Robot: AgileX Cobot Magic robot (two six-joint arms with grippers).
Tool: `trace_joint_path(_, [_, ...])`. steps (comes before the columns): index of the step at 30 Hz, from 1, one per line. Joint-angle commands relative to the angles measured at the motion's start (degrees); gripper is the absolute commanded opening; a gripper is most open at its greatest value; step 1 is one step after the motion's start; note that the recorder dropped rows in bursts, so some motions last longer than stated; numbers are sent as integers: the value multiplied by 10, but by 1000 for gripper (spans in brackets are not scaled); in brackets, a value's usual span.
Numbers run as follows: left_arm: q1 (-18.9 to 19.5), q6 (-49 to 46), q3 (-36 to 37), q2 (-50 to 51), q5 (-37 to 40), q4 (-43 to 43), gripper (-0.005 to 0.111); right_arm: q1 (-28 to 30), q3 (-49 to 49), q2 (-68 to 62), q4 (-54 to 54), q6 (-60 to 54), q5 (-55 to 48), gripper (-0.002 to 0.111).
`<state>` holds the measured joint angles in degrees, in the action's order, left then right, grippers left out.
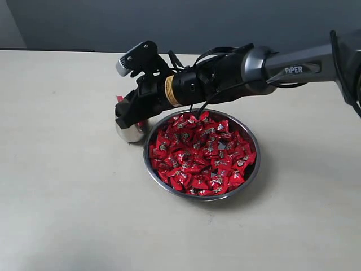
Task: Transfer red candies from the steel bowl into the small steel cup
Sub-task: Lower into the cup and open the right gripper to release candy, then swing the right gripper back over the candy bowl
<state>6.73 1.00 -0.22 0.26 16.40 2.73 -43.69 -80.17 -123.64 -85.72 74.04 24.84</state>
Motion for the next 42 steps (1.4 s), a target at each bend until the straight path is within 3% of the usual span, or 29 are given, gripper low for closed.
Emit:
trace_joint_path(1, [0,1,2,-3,-1,-2,0,3,-5,1,6,-4,-20,30])
trace_joint_path(4, [0,1,2,-3,-1,-2,0,3,-5,1,18,-4,-41,40])
trace_joint_path(20, [0,1,2,-3,-1,-2,0,3,-5,26,15,16,-41,40])
trace_joint_path(26, [0,1,2,-3,-1,-2,0,3,-5,67,-48,83,-46,39])
trace_joint_path(29, [0,1,2,-3,-1,-2,0,3,-5,81,-89,125,-68,31])
trace_joint_path(32, [0,1,2,-3,-1,-2,0,3,10,99,-109,146,-102,2])
trace_joint_path(42, [0,1,2,-3,-1,-2,0,4,145,183,-123,140,-260,0])
